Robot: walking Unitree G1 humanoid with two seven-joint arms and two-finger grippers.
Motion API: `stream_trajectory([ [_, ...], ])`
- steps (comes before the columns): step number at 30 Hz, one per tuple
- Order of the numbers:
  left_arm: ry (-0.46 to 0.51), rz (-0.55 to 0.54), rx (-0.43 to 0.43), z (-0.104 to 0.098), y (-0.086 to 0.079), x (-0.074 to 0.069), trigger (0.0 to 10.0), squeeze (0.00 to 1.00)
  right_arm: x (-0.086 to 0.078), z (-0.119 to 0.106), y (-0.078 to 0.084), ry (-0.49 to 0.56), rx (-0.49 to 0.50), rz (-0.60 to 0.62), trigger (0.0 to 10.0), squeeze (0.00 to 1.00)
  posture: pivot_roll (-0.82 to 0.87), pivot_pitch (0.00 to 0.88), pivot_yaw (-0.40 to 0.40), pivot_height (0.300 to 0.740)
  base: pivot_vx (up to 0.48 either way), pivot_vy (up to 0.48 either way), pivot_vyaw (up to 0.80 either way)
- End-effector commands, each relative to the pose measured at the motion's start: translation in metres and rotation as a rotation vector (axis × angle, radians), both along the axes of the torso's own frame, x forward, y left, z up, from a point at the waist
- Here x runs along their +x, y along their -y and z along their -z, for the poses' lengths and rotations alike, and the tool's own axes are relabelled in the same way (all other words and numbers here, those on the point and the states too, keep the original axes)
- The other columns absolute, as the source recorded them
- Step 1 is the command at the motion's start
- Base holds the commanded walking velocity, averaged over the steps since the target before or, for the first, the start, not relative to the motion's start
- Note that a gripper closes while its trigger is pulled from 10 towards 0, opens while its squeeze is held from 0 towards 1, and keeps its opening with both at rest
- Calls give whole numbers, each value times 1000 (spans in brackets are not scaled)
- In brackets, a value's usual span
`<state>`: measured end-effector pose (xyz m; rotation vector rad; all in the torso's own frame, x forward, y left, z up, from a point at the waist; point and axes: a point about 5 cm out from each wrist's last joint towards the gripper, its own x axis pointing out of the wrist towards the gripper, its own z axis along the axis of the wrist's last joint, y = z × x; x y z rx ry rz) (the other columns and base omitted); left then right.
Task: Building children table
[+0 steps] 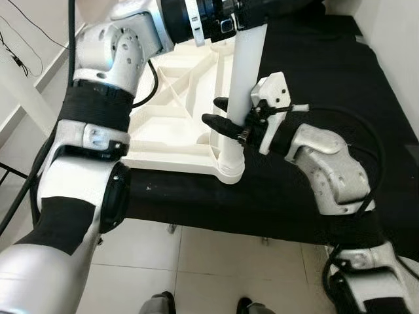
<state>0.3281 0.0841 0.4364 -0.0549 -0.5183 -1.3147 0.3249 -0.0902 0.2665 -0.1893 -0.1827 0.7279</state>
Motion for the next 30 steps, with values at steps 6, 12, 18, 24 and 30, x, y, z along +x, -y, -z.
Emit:
stream_trajectory([
  [6, -73, -100, -58, 29, -39, -25, 10000, 1000, -10, 80, 5, -278, -10, 575, 0, 0, 101, 273, -27, 740, 0, 0, 0],
  [12, -217, -198, -14, 89, -52, -39, 10000, 1000, -3, 79, 5, -300, 49, 622, 0, 0, 106, 276, -28, 740, 0, 0, 0],
  [18, -331, -307, -31, 130, -63, -53, 10000, 1000, -1, 75, 17, -287, 53, 696, 0, 0, 102, 281, -22, 740, 0, 0, 0],
  [24, -466, -360, -41, 172, -51, -76, 10000, 1000, 2, 65, 23, -255, 70, 720, 0, 0, 97, 281, -16, 740, 0, 0, 0],
  [30, -537, -429, -40, 201, -36, -94, 10000, 0, 8, 50, 31, -205, 100, 708, 1922, 0, 95, 281, -12, 740, 0, 0, 0],
])
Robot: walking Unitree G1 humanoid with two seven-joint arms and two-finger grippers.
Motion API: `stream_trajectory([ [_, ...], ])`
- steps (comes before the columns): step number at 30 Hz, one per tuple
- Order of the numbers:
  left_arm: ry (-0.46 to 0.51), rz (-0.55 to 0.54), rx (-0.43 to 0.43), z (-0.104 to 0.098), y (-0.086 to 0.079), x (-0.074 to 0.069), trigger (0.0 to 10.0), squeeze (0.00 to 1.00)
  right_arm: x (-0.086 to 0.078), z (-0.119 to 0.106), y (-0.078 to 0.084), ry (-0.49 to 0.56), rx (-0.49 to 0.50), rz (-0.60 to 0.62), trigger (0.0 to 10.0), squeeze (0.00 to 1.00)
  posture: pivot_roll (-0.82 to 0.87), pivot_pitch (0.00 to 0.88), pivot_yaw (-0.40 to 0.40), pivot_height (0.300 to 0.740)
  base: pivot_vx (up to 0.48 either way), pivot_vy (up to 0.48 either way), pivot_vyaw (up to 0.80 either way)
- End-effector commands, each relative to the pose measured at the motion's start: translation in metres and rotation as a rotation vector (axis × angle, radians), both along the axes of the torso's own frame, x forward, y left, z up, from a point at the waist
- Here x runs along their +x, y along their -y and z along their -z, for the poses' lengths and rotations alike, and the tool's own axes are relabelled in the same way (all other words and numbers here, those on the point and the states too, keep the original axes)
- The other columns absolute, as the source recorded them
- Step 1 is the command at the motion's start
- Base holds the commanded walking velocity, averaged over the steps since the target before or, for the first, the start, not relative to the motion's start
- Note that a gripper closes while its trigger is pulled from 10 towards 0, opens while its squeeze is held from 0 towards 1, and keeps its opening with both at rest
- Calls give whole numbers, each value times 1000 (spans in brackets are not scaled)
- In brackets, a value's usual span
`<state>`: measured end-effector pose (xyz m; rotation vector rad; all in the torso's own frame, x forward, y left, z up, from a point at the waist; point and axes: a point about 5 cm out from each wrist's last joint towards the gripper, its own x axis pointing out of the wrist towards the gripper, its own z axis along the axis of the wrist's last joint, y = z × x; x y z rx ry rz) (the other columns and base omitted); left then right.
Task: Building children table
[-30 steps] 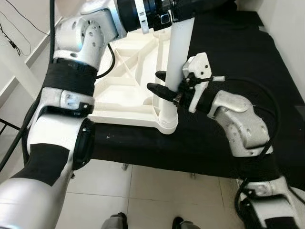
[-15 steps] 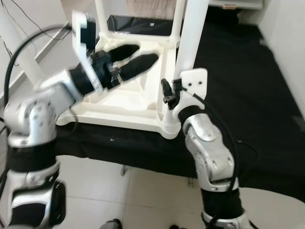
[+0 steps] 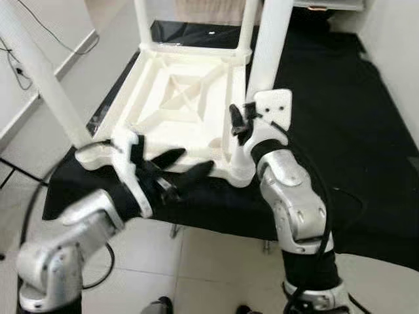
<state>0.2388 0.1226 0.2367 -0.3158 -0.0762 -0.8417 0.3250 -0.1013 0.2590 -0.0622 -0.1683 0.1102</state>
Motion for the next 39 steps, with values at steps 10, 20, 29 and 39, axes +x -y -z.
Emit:
stream_trajectory([
  [10, -108, -78, 100, 46, 17, -28, 10000, 0, 10, 27, 17, -131, -4, 13, 10000, 1000, 88, 286, -8, 740, 0, 0, 0],
  [20, -118, -198, 135, 73, 21, -44, 10000, 0, 7, -12, 13, 62, 94, -310, 10000, 192, 79, 293, -9, 740, 0, 0, 0],
  [29, -77, -199, 143, 75, 28, -51, 10000, 0, 9, -35, 33, 131, -100, -789, 10000, 0, 91, 291, -32, 740, 0, 0, 0],
  [39, -21, -156, 158, 73, 33, -59, 10000, 0, 14, -45, 38, 99, -144, -1070, 10000, 0, 100, 307, -43, 740, 0, 0, 0],
])
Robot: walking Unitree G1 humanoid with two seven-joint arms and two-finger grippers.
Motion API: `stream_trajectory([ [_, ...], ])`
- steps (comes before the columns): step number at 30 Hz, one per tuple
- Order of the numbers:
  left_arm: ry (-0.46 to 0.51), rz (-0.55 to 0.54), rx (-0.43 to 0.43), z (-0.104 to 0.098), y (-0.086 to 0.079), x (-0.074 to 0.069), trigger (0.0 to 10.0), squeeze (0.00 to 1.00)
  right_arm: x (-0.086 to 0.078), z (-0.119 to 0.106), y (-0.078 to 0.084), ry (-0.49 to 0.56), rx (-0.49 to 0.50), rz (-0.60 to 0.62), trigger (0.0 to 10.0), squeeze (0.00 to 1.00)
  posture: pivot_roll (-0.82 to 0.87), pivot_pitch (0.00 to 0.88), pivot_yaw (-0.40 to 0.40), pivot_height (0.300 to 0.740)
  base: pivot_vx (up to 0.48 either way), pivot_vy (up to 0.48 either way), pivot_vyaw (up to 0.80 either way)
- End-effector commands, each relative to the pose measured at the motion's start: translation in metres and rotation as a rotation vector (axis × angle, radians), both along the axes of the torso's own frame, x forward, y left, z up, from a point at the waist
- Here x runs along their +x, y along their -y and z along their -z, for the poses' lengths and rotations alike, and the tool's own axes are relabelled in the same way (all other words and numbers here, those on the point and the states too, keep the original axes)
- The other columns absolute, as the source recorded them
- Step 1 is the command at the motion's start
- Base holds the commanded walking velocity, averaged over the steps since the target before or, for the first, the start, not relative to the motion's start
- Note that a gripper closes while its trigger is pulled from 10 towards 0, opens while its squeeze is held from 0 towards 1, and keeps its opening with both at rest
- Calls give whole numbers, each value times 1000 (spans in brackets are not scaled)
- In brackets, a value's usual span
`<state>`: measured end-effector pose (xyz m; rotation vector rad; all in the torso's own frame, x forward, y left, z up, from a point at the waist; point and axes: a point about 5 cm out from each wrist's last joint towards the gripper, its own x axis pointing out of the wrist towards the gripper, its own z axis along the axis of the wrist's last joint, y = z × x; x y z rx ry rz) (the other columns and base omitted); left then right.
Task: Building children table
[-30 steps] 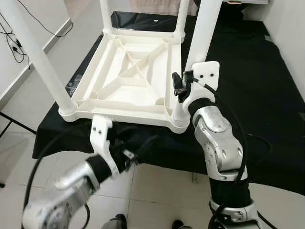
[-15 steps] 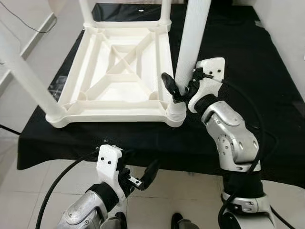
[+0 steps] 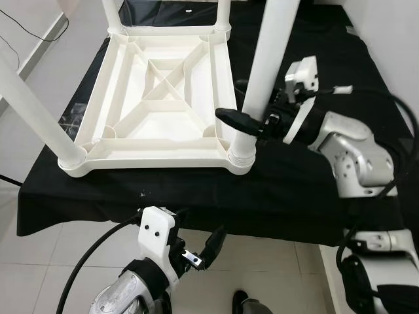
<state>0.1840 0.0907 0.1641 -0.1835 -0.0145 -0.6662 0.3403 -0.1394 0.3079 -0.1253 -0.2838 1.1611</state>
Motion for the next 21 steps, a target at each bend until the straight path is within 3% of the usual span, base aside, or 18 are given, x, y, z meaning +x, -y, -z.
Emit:
stream_trajectory([
  [1, 11, 17, 16, 0, 1, -5, 10000, 0, 0, 4, -3, -5, -21, -64, 6275, 0, 101, 311, -44, 740, 0, 0, 0],
  [3, 14, 15, 16, 0, 1, -5, 10000, 0, 0, 5, -4, -3, -36, -89, 6275, 0, 101, 311, -44, 740, 0, 0, 0],
  [4, 16, 15, 15, 1, 1, -5, 10000, 0, 1, 5, -5, -3, -42, -113, 3804, 0, 102, 316, -46, 740, 0, 0, 0],
  [5, 17, 14, 15, 1, 2, -5, 10000, 0, 2, 6, -7, -11, -52, -142, 0, 0, 102, 316, -46, 740, 0, 0, 0],
  [14, 21, 5, 14, 2, 2, -6, 10000, 0, 5, 7, -7, -18, -93, -219, 0, 0, 102, 324, -49, 740, 0, 0, 0],
  [21, 20, -1, 9, 3, 2, -5, 10000, 0, 9, 13, -6, -18, -128, -175, 0, 0, 95, 325, -50, 740, 0, 0, 0],
])
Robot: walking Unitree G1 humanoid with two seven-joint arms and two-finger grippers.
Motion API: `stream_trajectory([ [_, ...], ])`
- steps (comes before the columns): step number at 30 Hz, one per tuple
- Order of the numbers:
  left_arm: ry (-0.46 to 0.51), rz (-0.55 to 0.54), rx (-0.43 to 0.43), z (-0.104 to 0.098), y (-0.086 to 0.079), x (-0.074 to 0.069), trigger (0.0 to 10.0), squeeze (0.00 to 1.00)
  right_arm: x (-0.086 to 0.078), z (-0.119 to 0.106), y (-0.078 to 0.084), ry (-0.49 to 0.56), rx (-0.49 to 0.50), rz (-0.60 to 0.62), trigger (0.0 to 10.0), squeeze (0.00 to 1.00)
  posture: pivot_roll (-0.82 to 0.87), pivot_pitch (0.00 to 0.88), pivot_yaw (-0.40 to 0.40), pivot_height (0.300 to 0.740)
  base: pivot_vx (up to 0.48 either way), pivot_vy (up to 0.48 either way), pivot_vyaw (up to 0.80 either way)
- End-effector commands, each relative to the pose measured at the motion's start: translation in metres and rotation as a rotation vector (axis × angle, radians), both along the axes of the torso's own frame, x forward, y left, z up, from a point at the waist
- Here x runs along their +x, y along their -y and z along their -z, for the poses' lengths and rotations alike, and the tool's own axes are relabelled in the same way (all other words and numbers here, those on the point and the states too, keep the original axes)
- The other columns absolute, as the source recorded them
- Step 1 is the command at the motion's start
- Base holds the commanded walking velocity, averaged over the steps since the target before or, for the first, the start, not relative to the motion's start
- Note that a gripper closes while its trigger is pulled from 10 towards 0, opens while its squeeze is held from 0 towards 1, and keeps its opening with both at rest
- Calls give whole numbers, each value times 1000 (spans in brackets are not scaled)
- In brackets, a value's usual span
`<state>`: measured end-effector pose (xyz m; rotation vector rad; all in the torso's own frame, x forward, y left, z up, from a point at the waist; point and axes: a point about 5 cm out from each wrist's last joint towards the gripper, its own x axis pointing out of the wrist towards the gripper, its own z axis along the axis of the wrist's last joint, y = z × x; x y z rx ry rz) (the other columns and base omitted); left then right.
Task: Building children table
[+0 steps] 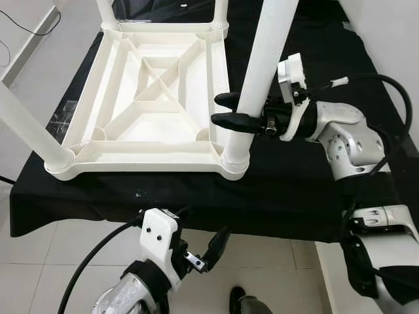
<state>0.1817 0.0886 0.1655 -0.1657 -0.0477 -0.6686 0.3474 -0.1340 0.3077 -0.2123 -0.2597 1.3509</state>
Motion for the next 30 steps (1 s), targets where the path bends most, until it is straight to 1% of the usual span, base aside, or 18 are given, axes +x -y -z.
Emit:
stream_trajectory([
  [1, -16, -2, 2, 4, 0, -3, 10000, 0, 2, 17, 0, -47, -41, 38, 0, 0, 90, 326, -52, 740, 0, 0, 0],
  [3, -17, -5, 2, 5, -1, -3, 10000, 0, -1, 32, -2, -88, -63, 131, 0, 0, 76, 327, -58, 740, 0, 0, 0],
  [4, -18, -8, 1, 5, -1, -3, 10000, 0, 0, 45, -5, -128, -74, 257, 0, 0, 69, 329, -65, 740, 0, 0, 0],
  [5, -18, -8, 1, 5, -1, -3, 10000, 0, 0, 45, -5, -128, -74, 257, 0, 0, 69, 329, -65, 740, 0, 0, 0],
  [6, -19, -10, 1, 6, -2, -3, 10000, 0, 7, 72, 3, -221, -85, 737, 0, 0, 65, 327, -70, 740, 0, 0, 0],
  [7, -20, -12, 0, 7, -2, -3, 10000, 0, 5, 91, 17, -265, -111, 1106, 0, 0, 62, 326, -71, 740, 0, 0, 0],
  [8, -18, -17, -3, 6, -3, -2, 10000, 0, -15, 110, 18, -255, -139, 1228, 0, 0, 77, 336, -63, 740, 0, 0, 0],
  [9, -16, -20, -5, 5, -3, -1, 10000, 0, -29, 119, 15, -244, -146, 1244, 0, 0, 77, 336, -63, 740, 0, 0, 0],
  [10, -16, -20, -5, 5, -3, -1, 10000, 0, -29, 119, 15, -244, -146, 1244, 0, 0, 77, 336, -63, 740, 0, 0, 0],
  [11, -15, -21, -5, 5, -3, 0, 10000, 0, -38, 126, 6, -271, -140, 1167, 0, 0, 60, 340, -46, 740, 0, 0, 0],
  [13, -12, -20, -1, 6, -2, 1, 10000, 0, -35, 126, -5, -313, -64, 1169, 0, 0, 58, 330, -38, 740, 0, 0, 0],
  [16, -13, -19, -1, 7, -2, 2, 10000, 0, -27, 119, -13, -318, -18, 1185, 0, 0, 59, 317, -37, 740, 0, 0, 0],
  [21, -11, -15, -2, 8, -2, 4, 10000, 0, -28, 113, -20, -318, 2, 1218, 0, 0, 60, 314, -40, 740, 0, 0, 0],
  [22, -10, -16, -3, 8, -2, 4, 10000, 0, -31, 111, -25, -323, 13, 1212, 10000, 0, 60, 314, -42, 740, 0, 0, 0],
  [24, -10, -18, -4, 8, -2, 4, 10000, 0, -34, 108, -28, -321, 25, 1214, 10000, 0, 63, 313, -42, 740, 0, 0, 0],
  [25, -8, -23, -6, 9, -3, 5, 10000, 0, -38, 99, -34, -304, 68, 1156, 10000, 1000, 64, 315, -41, 740, 0, 0, 0],
  [29, -6, -25, -6, 8, -3, 5, 10000, 0, -39, 93, -37, -297, 107, 1112, 10000, 1000, 64, 314, -41, 740, 0, 0, 0],
  [30, -4, -27, -6, 8, -3, 5, 10000, 0, -37, 74, -45, -294, 227, 904, 10000, 1000, 63, 314, -42, 740, 0, 0, 0],
])
